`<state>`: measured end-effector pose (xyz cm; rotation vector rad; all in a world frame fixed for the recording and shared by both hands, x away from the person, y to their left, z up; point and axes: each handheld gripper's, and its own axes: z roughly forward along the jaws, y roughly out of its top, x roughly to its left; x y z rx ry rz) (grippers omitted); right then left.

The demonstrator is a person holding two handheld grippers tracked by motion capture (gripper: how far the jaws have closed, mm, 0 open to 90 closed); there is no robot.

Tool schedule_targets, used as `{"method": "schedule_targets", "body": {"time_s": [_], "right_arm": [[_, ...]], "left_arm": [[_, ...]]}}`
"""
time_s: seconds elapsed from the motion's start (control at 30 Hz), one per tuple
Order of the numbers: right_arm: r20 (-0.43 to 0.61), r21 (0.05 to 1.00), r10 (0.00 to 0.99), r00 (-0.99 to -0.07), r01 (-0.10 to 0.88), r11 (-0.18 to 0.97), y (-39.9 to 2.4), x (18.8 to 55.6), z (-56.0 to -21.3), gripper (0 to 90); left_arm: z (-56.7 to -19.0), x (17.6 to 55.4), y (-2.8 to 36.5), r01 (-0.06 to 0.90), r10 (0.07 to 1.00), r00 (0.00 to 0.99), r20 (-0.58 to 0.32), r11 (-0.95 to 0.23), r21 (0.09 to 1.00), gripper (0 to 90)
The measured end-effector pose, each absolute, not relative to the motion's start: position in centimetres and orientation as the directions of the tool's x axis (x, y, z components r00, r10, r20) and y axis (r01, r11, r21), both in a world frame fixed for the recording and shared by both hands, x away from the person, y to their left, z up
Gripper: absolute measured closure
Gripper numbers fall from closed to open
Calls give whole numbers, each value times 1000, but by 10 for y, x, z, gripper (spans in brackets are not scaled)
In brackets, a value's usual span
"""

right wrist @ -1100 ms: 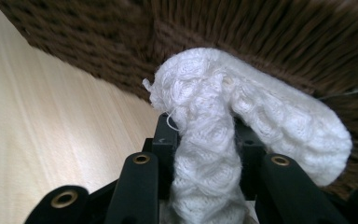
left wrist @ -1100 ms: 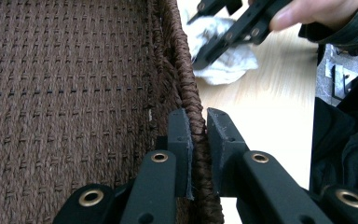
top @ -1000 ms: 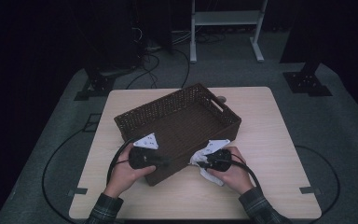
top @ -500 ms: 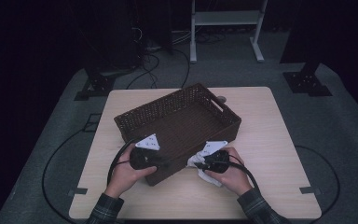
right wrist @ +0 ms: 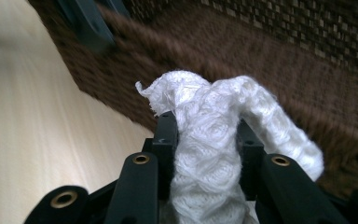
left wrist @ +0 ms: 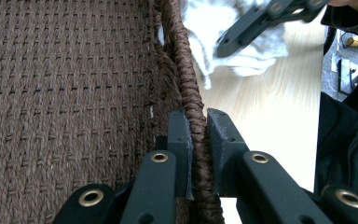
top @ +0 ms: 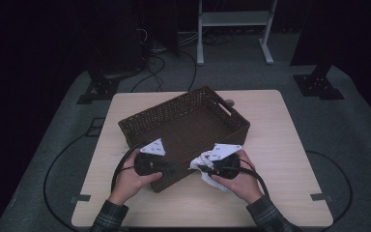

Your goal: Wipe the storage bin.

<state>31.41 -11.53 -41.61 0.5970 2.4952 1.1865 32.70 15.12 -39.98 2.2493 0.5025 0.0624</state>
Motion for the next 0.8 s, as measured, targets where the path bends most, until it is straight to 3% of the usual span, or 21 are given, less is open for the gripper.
{"method": "schedule_targets", "body": {"time_s": [0.4, 0.8], "right_arm": [[-127, 850, 478, -869, 153, 504, -108, 298, -392, 680], [-113, 824, 444, -889, 166, 541, -95, 302, -406, 683]], "left_arm": [[-400, 327, 151, 335, 374, 920, -119, -590, 735, 796], [-400, 327, 151, 340, 377, 918, -124, -587, 735, 796]]}}
